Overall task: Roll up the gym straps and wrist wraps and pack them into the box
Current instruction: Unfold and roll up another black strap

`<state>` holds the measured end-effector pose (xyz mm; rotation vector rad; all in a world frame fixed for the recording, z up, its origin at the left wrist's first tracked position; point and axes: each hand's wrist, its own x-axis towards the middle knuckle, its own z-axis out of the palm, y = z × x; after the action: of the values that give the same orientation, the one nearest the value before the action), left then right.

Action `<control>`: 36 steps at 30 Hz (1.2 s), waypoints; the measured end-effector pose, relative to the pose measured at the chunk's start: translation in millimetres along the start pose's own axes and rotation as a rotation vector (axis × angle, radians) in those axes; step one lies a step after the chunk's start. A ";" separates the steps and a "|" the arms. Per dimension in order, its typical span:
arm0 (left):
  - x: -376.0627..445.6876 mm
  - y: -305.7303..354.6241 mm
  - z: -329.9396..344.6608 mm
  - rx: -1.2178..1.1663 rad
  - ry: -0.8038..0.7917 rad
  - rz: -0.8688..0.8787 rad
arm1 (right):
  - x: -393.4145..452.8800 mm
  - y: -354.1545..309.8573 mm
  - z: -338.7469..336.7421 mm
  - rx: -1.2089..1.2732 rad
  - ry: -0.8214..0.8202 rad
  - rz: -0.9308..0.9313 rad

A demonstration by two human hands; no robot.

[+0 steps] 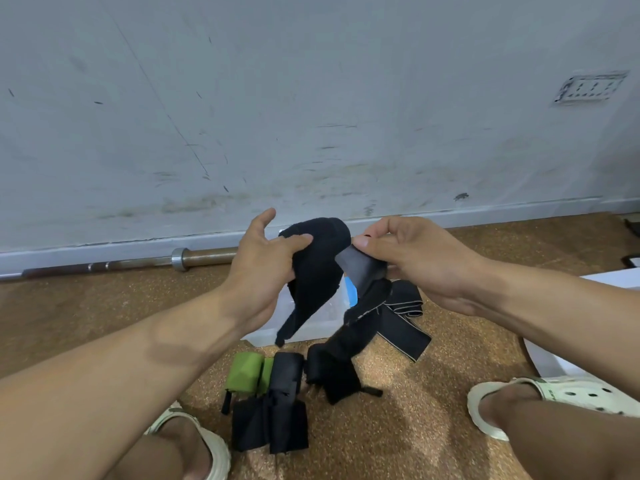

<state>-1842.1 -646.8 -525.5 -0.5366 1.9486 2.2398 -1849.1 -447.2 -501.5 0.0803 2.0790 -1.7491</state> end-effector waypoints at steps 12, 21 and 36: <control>-13.0 -0.5 11.4 0.021 -0.142 0.044 | -1.6 -0.4 3.9 0.065 0.171 -0.036; -17.7 2.5 14.9 -0.039 -0.168 0.024 | -1.2 1.6 4.8 0.014 0.203 -0.034; -21.1 -0.4 14.7 0.082 -0.164 0.100 | -3.2 1.6 8.2 -0.040 0.261 -0.057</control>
<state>-1825.1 -629.5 -517.1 -0.2420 2.0140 2.1715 -1843.4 -454.0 -502.9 0.2526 2.3186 -1.8120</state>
